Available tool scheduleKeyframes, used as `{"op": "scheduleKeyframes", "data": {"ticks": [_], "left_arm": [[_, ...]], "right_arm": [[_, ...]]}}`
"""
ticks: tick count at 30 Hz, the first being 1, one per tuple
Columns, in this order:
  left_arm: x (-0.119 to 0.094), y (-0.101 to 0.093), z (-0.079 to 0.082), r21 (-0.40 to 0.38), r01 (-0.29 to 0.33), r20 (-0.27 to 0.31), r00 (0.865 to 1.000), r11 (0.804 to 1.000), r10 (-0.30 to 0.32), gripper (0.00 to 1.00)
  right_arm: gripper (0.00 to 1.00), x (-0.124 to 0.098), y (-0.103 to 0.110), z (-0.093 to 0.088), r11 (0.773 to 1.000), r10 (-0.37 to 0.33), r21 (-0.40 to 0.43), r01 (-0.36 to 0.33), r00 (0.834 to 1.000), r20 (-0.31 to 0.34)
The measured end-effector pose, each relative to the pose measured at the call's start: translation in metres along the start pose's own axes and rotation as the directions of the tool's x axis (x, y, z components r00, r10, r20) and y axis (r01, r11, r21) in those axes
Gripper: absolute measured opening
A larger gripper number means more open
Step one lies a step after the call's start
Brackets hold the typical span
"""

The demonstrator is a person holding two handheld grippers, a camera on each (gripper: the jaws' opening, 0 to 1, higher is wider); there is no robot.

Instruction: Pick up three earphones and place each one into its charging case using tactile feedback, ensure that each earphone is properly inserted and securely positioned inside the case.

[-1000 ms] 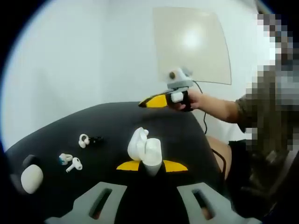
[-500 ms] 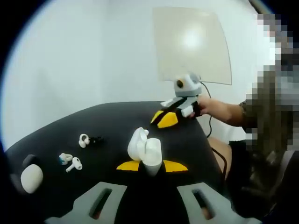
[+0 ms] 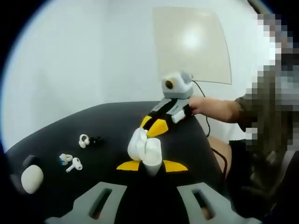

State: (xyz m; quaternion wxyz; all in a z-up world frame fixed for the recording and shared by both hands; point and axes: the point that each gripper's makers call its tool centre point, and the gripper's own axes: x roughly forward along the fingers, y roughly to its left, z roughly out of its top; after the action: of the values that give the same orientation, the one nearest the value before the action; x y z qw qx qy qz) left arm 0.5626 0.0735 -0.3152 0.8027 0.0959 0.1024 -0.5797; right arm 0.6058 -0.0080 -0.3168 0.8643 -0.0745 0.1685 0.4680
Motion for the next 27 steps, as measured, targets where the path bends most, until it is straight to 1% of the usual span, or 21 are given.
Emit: {"op": "scheduleKeyframes", "data": {"ticks": [1,2,3,5,7,8,9,11,13,15,16,20,22,25,26,27], "left_arm": [[0.0,0.0,0.0,0.001,0.0,0.0,1.0,1.0,0.0,0.13],[0.0,0.0,0.0,0.001,0.001,0.0,1.0,1.0,-0.001,0.13],[0.0,0.0,0.0,0.002,0.001,0.0,1.0,1.0,-0.001,0.13],[0.0,0.0,0.0,0.005,0.0,0.0,1.0,1.0,0.0,0.13],[0.0,0.0,0.0,0.005,0.0,0.0,1.0,1.0,0.0,0.13],[0.0,-0.001,0.0,0.006,0.0,0.0,1.0,1.0,0.0,0.13],[0.0,-0.001,0.0,0.007,0.0,0.0,1.0,1.0,0.0,0.13],[0.0,-0.001,0.0,0.015,-0.003,-0.001,1.0,1.0,0.003,0.13],[0.0,-0.001,0.001,0.03,-0.007,0.0,1.0,1.0,0.007,0.13],[0.0,-0.001,0.001,0.029,-0.008,0.0,1.0,1.0,0.008,0.13],[0.0,0.0,0.001,0.029,-0.009,0.0,1.0,1.0,0.009,0.13],[0.0,-0.001,0.001,0.033,-0.01,0.0,1.0,0.999,0.01,0.13],[0.0,0.0,0.001,0.031,-0.01,-0.001,1.0,0.999,0.01,0.13],[0.0,0.0,0.001,0.029,-0.01,0.0,1.0,1.0,0.01,0.13],[0.0,-0.001,0.001,0.028,-0.01,0.0,1.0,1.0,0.01,0.13],[0.0,-0.001,0.001,0.028,-0.01,0.0,1.0,1.0,0.01,0.13]], "right_arm": [[0.17,-0.001,0.001,0.001,1.0,0.004,0.011,-0.004,1.0,0.003],[0.17,-0.002,0.003,0.0,0.998,0.015,0.056,-0.015,1.0,-0.002],[0.17,-0.004,0.005,0.001,0.996,0.03,0.08,-0.03,1.0,0.0],[0.17,-0.008,0.012,0.007,0.988,0.074,0.133,-0.077,0.997,0.028],[0.17,-0.014,0.019,0.018,0.971,0.118,0.201,-0.13,0.991,0.069],[0.17,-0.018,0.024,0.025,0.962,0.133,0.227,-0.153,0.986,0.1],[0.17,-0.022,0.031,0.034,0.947,0.165,0.256,-0.195,0.977,0.132],[0.17,-0.029,0.046,0.045,0.924,0.227,0.28,-0.26,0.963,0.145],[0.17,-0.03,0.057,0.051,0.91,0.268,0.29,-0.296,0.954,0.134],[0.17,-0.03,0.071,0.053,0.897,0.319,0.294,-0.331,0.944,0.088],[0.17,-0.028,0.075,0.051,0.894,0.334,0.297,-0.336,0.941,0.059],[0.17,-0.015,0.076,0.041,0.913,0.32,0.292,-0.286,0.945,-0.074],[0.17,-0.009,0.077,0.04,0.909,0.32,0.31,-0.277,0.943,-0.095],[0.17,-0.002,0.083,0.039,0.882,0.348,0.38,-0.277,0.928,-0.13],[0.17,0.001,0.082,0.038,0.881,0.349,0.388,-0.27,0.925,-0.149],[0.17,0.004,0.082,0.039,0.887,0.346,0.376,-0.267,0.925,-0.16]]}}
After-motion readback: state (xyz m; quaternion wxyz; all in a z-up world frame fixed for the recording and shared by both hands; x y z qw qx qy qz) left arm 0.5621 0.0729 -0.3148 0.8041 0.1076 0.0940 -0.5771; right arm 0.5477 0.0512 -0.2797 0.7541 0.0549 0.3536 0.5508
